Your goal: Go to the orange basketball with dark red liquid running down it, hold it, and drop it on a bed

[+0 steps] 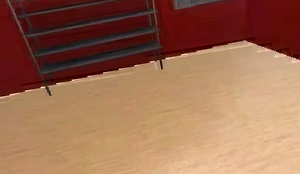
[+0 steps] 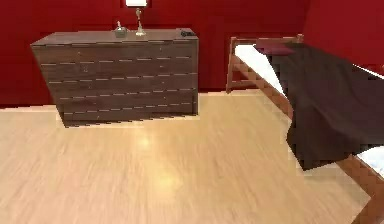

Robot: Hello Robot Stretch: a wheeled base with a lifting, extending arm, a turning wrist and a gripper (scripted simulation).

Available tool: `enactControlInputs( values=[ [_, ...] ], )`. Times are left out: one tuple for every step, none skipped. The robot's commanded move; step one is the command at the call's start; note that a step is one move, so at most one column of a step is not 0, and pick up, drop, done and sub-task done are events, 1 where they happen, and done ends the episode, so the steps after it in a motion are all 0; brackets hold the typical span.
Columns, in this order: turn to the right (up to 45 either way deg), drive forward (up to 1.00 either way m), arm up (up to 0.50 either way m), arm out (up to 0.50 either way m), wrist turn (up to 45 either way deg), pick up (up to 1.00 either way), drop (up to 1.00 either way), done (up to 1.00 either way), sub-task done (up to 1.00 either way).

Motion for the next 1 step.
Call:
enactControlInputs(
  values=[
    [-45.0,0.00,0.00,0.00,0.0,0.00,0.00,0.00,0.00]
  ],
)
